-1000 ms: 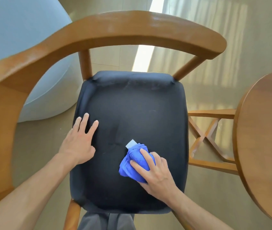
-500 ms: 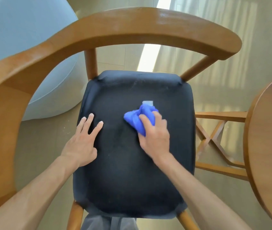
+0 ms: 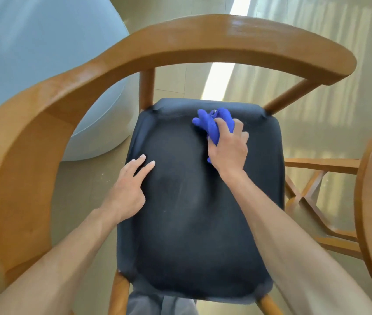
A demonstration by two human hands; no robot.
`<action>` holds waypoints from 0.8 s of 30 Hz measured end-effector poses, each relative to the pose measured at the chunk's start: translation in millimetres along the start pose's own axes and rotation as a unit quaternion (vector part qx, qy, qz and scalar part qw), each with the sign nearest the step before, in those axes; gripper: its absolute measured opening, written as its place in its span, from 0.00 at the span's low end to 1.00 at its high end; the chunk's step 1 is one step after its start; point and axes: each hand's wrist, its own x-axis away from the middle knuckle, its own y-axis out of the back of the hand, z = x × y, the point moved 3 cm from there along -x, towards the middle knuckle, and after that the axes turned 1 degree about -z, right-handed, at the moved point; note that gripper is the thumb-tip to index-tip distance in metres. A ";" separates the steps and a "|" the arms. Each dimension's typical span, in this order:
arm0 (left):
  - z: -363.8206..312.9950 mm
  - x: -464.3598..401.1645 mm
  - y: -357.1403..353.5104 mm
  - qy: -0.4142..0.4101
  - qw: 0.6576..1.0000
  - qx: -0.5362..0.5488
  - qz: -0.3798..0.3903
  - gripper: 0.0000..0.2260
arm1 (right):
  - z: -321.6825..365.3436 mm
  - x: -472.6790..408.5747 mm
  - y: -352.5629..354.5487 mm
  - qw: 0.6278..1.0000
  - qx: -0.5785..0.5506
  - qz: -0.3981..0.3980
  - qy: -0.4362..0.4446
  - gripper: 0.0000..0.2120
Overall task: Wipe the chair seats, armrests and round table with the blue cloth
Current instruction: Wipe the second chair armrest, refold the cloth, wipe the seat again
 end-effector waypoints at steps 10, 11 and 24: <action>-1.9 0.9 9.3 0.032 0.997 0.070 0.000 0.29 | 48.3 252.4 -26.3 0.835 -0.037 0.206 0.509 0.13; -2.1 3.7 6.7 0.025 0.998 0.056 0.002 0.29 | 42.6 226.4 -21.8 0.829 -0.023 0.200 0.522 0.14; -2.5 15.8 -9.6 0.088 0.996 0.018 -0.029 0.29 | 31.4 166.5 -8.4 0.967 -0.028 0.114 0.227 0.23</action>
